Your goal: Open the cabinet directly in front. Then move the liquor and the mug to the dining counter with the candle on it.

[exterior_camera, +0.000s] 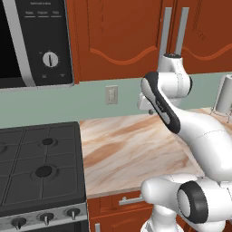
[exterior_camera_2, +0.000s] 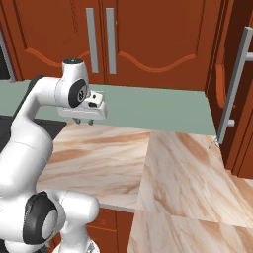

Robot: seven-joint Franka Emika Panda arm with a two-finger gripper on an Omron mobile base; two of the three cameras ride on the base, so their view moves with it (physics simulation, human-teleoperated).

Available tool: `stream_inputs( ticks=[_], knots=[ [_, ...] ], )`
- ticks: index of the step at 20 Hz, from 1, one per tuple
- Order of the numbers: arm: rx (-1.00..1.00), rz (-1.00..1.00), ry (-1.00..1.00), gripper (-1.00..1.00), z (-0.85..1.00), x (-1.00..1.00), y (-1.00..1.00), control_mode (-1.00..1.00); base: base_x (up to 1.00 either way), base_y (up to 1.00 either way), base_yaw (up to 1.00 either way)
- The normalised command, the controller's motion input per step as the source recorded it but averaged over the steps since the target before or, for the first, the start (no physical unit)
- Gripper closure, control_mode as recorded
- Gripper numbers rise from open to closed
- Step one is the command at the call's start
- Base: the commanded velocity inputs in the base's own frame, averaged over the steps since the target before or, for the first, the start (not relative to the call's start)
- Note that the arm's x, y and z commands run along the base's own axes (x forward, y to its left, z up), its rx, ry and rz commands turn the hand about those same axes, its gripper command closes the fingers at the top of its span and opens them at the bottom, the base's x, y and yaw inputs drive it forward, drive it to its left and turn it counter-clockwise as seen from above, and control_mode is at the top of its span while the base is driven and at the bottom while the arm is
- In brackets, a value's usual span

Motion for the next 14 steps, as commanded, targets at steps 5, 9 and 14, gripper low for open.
stream_inputs(
  ticks=[5, 9, 14],
  knots=[
    [0.00, 0.00, -0.05, -1.00, 0.00, -0.10, 0.00, -1.00, 0.00, 0.00, 0.00],
    [0.00, 0.00, -0.13, -1.00, 0.05, -0.23, 0.00, -1.00, 0.00, 0.00, 0.00],
    [0.01, 0.00, -0.22, -1.00, 0.24, -0.30, 0.00, -1.00, 0.00, 0.00, 0.00]
  ],
)
